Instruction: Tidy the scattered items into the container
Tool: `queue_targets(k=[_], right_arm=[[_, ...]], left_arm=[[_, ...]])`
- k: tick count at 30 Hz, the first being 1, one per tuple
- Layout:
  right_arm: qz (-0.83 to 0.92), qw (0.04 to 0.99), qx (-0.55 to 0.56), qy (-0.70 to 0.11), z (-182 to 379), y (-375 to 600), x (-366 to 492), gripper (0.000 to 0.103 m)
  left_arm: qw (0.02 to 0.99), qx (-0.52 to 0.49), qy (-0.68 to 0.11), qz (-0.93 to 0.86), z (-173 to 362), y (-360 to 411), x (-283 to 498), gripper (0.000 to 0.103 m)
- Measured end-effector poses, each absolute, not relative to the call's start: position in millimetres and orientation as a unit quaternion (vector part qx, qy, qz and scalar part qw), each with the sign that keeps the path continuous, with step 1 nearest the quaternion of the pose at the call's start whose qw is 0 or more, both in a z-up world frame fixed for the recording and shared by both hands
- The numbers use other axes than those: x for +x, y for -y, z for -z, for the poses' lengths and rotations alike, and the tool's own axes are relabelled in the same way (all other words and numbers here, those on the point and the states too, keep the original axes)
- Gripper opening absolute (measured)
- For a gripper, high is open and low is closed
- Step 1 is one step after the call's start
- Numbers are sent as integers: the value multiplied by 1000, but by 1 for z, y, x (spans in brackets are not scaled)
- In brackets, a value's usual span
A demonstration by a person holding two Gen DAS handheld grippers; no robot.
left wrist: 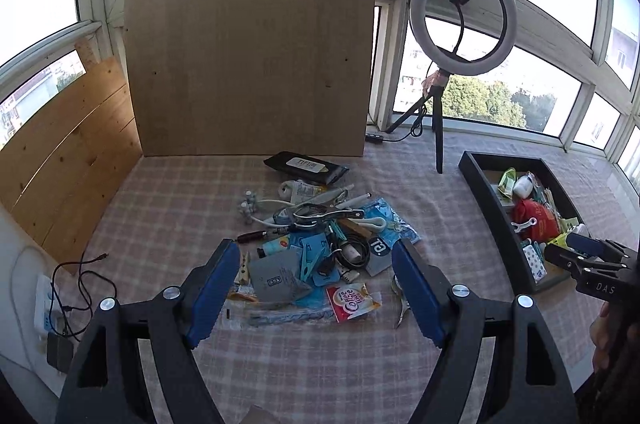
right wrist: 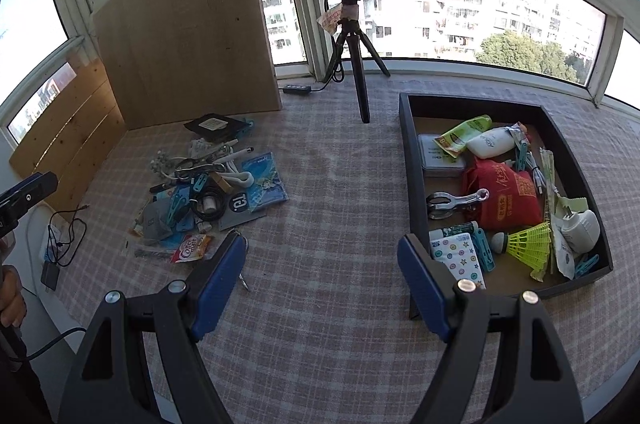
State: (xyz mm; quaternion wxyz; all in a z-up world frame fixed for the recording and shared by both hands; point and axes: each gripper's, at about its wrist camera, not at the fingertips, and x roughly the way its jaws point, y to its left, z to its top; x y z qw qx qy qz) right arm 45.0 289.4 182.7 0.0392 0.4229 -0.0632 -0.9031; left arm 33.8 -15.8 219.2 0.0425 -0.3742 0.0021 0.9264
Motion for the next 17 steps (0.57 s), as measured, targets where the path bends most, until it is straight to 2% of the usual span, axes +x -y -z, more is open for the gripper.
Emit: queue_targets(k=[17], right_arm=[[892, 30, 444, 74, -161, -298, 38, 78]], left_arm=[[36, -393, -4, -919, -205, 14, 22, 77]])
